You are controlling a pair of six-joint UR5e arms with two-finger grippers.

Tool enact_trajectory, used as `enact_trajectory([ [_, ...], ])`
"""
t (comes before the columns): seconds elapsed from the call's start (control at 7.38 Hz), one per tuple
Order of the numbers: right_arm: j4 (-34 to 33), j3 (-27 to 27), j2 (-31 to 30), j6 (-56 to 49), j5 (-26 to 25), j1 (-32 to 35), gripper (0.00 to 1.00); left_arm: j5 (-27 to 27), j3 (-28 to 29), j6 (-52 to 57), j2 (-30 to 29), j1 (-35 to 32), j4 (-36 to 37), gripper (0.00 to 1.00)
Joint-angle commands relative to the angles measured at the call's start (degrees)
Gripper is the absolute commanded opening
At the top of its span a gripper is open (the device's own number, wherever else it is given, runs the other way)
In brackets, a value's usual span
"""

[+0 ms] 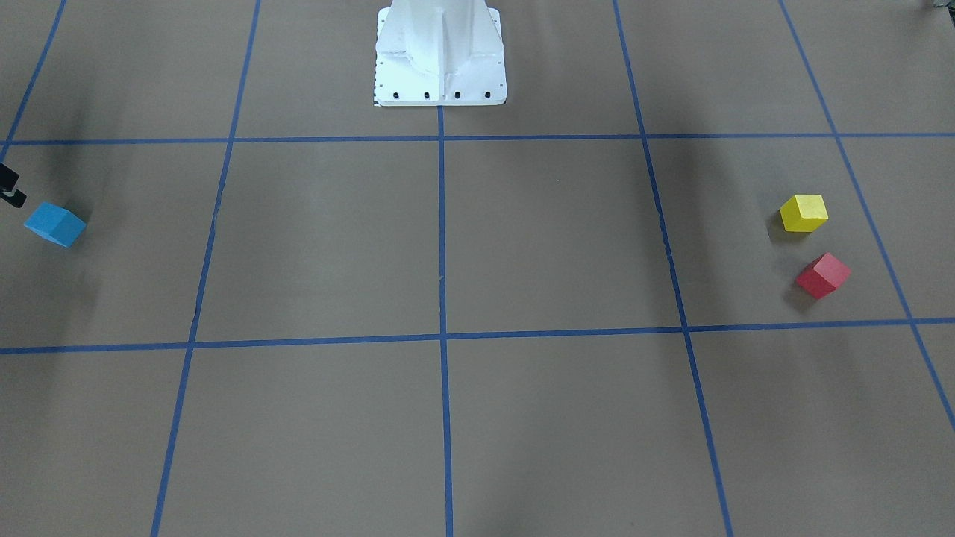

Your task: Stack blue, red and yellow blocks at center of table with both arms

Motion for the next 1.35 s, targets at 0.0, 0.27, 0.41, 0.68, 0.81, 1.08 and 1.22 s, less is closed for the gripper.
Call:
enact_trajectory([
  [0.0,4.5,-1.8,-1.3,2.3,-1.7,-3.2,1.0,0.0,0.0,0.0,0.0,0.1,-0.1,1.0],
  [0.27,4.5,-3.2,0.0,12.8,-2.4,-6.2,0.96,0.0,0.0,0.0,0.2,0.1,-0.2,1.0],
  [0.41,4.6,-4.7,1.0,14.3,-3.4,-7.3,0.96,0.0,0.0,0.0,0.2,0.0,-0.2,1.0],
  [0.68,4.7,-7.5,2.7,14.3,-3.4,-7.9,0.96,0.0,0.0,0.0,0.5,0.1,-0.4,1.0],
  [0.81,4.7,-7.5,2.8,15.9,-3.3,-7.9,0.96,0.0,-0.1,0.1,0.6,0.1,-0.4,1.0],
  [1.08,4.7,-8.1,3.1,17.3,-3.5,-8.6,0.93,0.0,0.0,0.0,1.1,0.0,-1.8,1.0],
  [1.22,4.7,-8.6,4.2,18.1,-3.5,-9.5,0.93,0.0,0.0,0.0,1.1,0.1,-1.9,1.0],
])
